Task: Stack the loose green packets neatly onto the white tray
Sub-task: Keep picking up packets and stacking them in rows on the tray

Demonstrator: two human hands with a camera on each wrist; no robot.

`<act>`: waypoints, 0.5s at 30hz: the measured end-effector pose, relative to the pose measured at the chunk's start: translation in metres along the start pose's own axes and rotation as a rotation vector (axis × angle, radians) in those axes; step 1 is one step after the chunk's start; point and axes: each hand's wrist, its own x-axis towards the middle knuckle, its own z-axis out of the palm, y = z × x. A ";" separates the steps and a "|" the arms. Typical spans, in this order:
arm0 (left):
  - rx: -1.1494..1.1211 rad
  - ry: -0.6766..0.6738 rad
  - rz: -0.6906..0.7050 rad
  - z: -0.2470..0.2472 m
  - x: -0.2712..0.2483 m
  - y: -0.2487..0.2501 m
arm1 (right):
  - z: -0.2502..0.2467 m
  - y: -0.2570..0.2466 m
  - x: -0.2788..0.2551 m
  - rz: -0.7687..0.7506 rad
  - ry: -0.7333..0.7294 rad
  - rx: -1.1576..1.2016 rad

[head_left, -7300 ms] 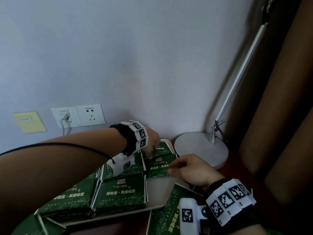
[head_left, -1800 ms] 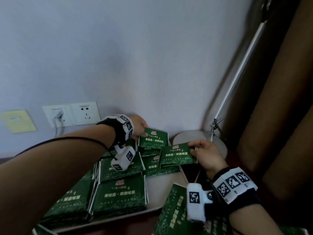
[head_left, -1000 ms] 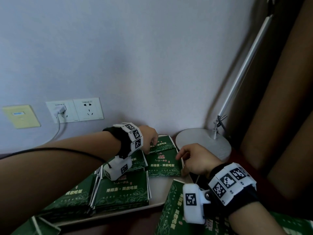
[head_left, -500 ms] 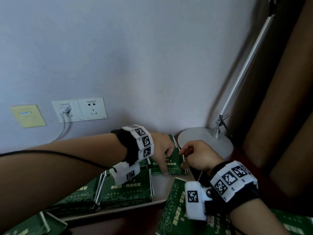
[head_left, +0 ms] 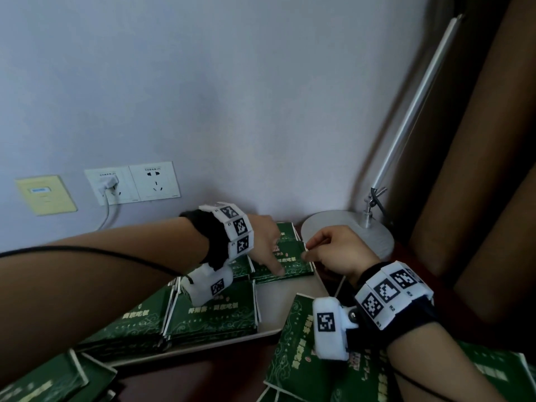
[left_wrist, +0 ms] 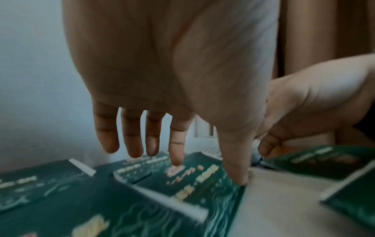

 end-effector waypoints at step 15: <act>-0.360 -0.234 0.038 0.043 -0.192 0.054 | -0.018 -0.104 -0.109 -0.258 -0.362 -0.634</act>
